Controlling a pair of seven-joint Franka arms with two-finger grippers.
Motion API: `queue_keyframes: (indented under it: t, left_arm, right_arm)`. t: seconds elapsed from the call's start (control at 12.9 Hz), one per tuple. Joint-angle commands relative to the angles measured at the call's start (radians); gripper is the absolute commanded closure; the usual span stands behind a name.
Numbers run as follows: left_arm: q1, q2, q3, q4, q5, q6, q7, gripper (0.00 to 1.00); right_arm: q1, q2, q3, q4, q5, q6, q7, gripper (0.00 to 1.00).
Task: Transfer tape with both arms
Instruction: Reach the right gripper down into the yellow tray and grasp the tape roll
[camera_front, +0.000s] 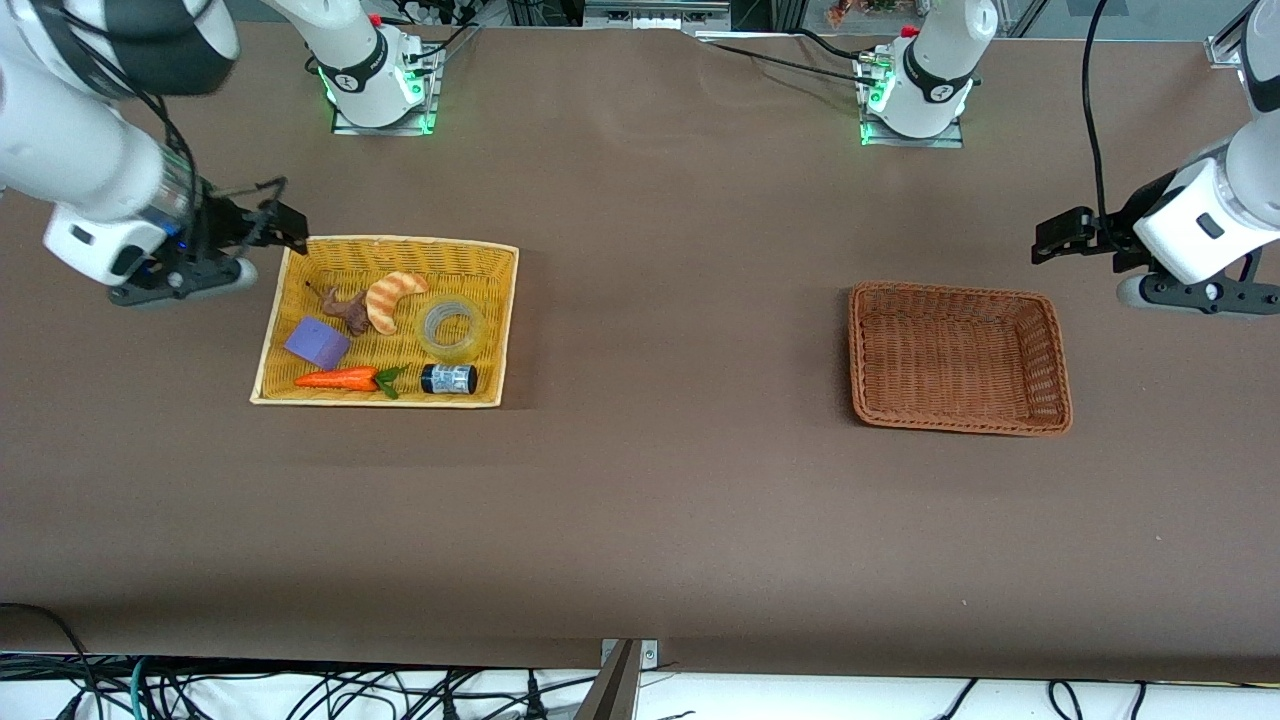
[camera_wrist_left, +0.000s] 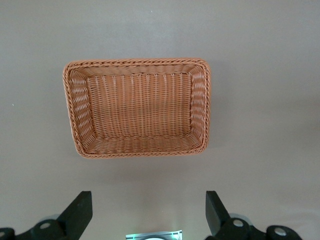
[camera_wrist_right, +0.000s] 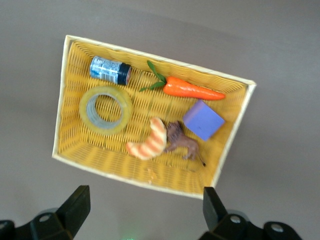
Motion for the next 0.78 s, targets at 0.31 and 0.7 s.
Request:
queue_keyframes:
  t: [0.31, 0.7]
  left_arm:
    - [0.004, 0.01, 0.0, 0.03, -0.021, -0.009, 0.014, 0.0]
    - [0.006, 0.011, 0.0, 0.03, -0.021, -0.003, 0.014, 0.0]
  right_arm:
    - [0.004, 0.072, 0.088, -0.349, -0.004, 0.49, 0.162, 0.0]
    - [0.009, 0.24, 0.097, -0.363, -0.004, 0.697, 0.163, 0.0]
